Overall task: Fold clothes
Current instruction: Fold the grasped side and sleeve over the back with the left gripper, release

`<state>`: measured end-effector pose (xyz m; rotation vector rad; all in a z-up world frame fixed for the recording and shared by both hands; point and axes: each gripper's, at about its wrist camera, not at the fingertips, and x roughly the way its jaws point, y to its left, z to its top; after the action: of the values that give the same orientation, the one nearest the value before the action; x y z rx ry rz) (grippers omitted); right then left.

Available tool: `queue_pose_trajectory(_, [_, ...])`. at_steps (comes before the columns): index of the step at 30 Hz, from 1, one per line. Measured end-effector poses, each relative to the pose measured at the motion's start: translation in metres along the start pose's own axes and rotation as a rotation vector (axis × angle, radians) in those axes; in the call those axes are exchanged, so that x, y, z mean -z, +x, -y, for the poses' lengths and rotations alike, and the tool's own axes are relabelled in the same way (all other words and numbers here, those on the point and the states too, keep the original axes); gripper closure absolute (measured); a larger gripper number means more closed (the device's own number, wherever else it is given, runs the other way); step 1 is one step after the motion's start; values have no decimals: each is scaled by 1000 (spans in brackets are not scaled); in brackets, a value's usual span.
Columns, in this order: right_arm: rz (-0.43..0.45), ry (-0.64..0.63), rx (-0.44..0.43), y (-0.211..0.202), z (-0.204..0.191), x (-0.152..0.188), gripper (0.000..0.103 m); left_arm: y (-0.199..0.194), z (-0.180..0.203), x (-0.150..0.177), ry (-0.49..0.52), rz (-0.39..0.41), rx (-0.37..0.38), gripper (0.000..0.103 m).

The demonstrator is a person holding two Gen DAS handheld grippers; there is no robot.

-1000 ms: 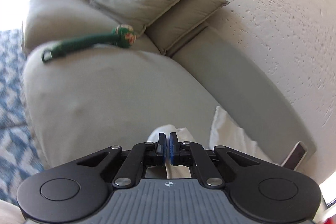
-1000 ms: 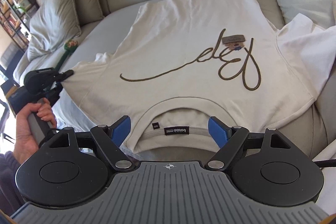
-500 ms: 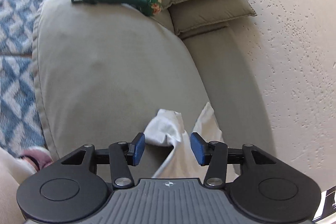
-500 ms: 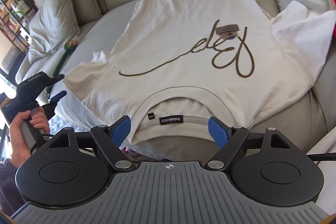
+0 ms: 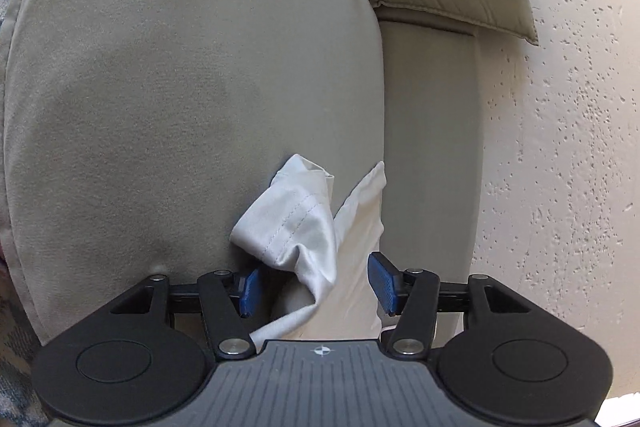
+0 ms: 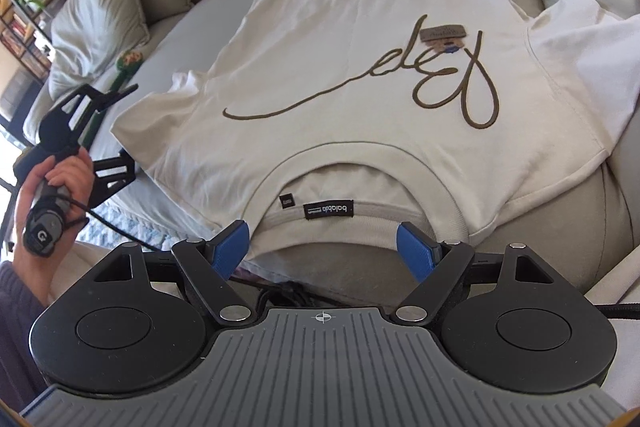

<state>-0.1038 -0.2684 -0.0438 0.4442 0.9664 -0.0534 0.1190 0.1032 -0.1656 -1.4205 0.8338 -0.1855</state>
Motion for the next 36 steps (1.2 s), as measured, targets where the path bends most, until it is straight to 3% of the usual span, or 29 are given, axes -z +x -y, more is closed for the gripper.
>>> queue_pose_trajectory(2, [-4,-5,8,1,-1,0,21,2,-1,-2,-22,21,12,53])
queue_pose_trajectory(4, [-11,-5,10,3,-1,0,21,-1,1,-3,19,66,23,82])
queue_pose_trajectory(6, [-19,-7,12,4,-2,2,21,-7,5,-3,73,123,21,93])
queue_pose_trajectory(8, [-24,-14,13,5,-4,3,21,-15,11,-2,140,191,5,95])
queue_pose_trajectory(10, [-26,-23,8,5,-6,4,21,-25,24,3,273,278,-48,103])
queue_pose_trajectory(12, [-27,-27,5,3,-6,5,21,-30,36,10,405,342,-122,103])
queue_pose_trajectory(18, [-26,-28,0,1,-6,5,21,-26,52,29,640,412,-312,103])
queue_pose_trajectory(21, [-27,-27,-6,0,-5,5,20,-24,53,36,709,410,-397,94])
queue_pose_trajectory(24, [-28,-9,-26,-4,-1,4,20,-41,56,49,725,431,-455,61])
queue_pose_trajectory(26, [-22,7,-48,-8,1,4,20,-53,69,65,782,440,-474,56])
queue_pose_trajectory(28, [-11,31,-56,-10,6,4,17,-62,85,89,886,371,-500,37])
queue_pose_trajectory(31, [2,84,-54,-10,15,3,17,-71,98,132,1016,234,-487,16])
queue_pose_trajectory(36, [81,117,5,-25,28,0,16,-51,85,187,1167,4,-519,15])
